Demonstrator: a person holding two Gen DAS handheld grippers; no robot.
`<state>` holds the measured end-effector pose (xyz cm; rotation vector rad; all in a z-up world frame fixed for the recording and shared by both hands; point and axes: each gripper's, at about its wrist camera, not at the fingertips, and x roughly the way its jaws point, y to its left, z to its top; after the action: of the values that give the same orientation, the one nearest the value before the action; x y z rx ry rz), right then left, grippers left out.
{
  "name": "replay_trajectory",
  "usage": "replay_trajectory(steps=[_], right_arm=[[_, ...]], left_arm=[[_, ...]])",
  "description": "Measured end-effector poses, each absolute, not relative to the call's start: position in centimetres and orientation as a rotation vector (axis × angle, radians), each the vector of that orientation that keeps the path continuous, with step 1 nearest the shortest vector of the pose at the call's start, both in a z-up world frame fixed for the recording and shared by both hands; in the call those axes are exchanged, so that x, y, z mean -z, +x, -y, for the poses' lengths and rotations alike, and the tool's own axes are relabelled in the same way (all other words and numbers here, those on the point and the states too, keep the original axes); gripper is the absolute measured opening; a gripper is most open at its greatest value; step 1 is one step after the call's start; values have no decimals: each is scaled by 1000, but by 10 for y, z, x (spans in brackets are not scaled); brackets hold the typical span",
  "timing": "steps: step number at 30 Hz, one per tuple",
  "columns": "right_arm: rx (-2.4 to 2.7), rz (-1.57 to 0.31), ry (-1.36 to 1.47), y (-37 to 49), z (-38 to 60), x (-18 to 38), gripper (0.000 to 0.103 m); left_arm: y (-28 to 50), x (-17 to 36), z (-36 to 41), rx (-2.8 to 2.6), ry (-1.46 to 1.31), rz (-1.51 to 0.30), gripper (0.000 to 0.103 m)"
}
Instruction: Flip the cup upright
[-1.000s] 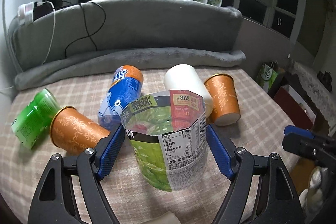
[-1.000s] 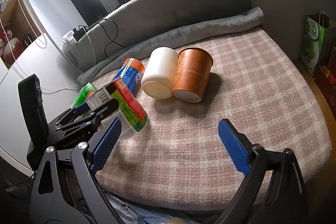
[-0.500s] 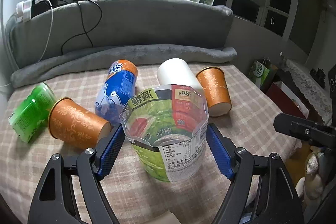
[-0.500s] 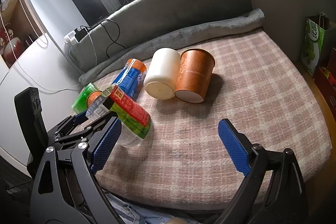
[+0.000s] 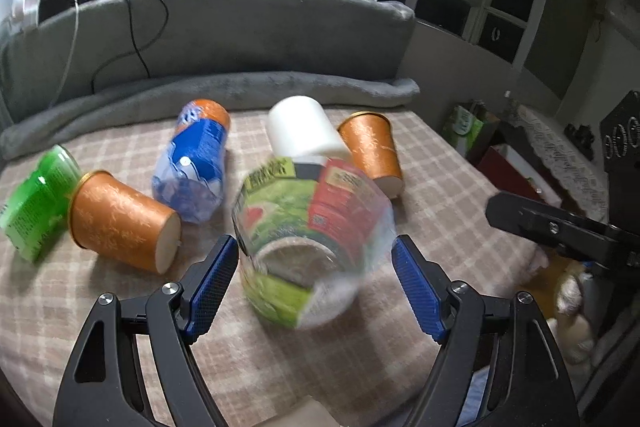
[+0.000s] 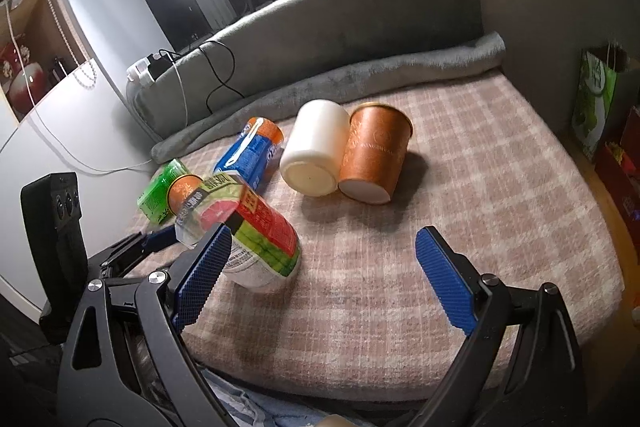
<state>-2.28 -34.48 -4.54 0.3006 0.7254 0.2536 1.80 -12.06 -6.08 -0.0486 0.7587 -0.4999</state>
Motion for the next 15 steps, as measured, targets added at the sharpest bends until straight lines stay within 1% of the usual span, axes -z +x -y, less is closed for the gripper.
replay_trajectory(steps=[7,11,15], right_arm=[[-213,-618,195,-24,327,26,95],[-150,-537,89,-27,315,16,96],[-106,-490,58,-26,311,10,96]], left_arm=[[0,49,102,511,-101,-725,80],[-14,29,80,401,-103,-598,80],[-27,9,56,237,-97,-444,82]])
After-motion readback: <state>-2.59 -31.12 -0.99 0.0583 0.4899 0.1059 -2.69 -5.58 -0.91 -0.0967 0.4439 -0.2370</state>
